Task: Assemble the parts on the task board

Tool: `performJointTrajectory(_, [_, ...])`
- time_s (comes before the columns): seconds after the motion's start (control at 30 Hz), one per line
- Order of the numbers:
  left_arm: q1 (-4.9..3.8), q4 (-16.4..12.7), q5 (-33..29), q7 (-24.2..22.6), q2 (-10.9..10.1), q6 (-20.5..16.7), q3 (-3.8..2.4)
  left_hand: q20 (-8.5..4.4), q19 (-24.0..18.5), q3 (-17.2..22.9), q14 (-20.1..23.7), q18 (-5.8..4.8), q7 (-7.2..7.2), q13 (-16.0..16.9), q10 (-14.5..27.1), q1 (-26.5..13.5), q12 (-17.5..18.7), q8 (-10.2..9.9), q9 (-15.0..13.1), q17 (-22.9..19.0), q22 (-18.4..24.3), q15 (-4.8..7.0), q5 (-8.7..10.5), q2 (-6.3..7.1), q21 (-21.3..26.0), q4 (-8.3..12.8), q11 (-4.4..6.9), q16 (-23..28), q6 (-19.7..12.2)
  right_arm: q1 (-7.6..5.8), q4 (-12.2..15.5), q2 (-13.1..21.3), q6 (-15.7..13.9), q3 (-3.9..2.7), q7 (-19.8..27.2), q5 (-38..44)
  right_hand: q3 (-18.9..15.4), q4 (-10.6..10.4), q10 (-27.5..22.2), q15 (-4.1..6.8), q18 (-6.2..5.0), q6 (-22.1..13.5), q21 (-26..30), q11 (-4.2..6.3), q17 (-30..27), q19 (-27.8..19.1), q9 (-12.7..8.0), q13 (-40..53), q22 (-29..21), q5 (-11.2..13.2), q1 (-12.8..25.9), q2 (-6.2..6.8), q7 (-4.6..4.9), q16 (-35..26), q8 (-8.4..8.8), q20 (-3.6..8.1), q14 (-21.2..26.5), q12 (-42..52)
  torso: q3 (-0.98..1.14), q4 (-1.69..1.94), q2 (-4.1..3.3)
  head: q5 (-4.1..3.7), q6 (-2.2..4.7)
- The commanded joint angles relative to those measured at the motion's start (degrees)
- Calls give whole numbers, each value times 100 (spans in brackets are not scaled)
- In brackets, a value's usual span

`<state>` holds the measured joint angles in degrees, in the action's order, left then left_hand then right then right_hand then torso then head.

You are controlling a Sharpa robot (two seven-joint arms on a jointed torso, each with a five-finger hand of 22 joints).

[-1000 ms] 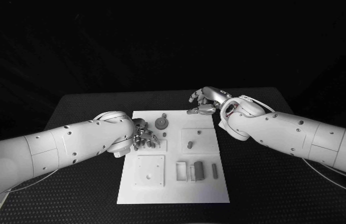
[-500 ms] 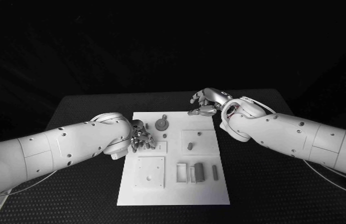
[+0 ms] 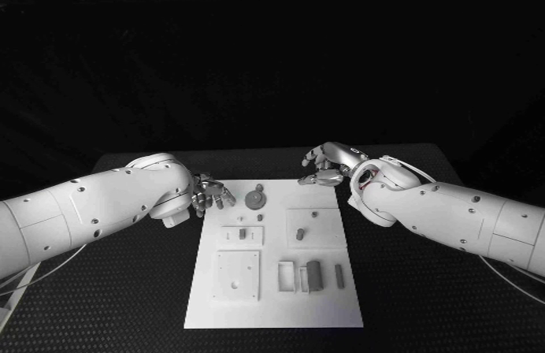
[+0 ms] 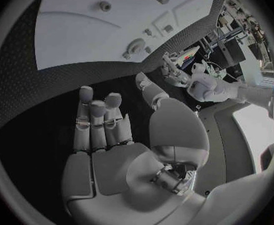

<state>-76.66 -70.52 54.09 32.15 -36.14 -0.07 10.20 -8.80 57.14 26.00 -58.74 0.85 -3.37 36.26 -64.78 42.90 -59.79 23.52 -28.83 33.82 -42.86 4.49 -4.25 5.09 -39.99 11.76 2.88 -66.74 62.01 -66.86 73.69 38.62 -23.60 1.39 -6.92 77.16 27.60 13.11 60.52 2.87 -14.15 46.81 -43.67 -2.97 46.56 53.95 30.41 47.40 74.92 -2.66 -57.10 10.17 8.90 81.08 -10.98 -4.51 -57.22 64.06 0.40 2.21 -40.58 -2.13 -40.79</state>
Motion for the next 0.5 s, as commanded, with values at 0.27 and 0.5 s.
performJointTrajectory(0.27, [-18,730,-10,-44,427,158,-13,-127,-46,-161,60,22,-19,-3,72,-113,0,-58,13,-29,-29,13,-1,-64,64,64,-16,-32,-110,4,-10,-24,55,-3,33,6,-36,10,9,29,-85,1,-7,6,-7,-24,-7,-8,84,-16,9,-65,56,16,-20,-33,-1,21,-1,-5,-4,-3,14])
performJointTrajectory(0.5, [-6,1293,154,-63,851,369,-1,-111,-111,-227,148,1,-94,-5,168,-173,15,-159,57,-61,-32,-9,18,-55,128,81,-89,-15,-294,4,-4,-39,51,-3,32,5,-37,10,9,29,-85,0,-6,6,-8,-25,-7,-9,84,-16,10,-65,56,15,-20,-33,0,21,-5,-10,-21,-15,28])
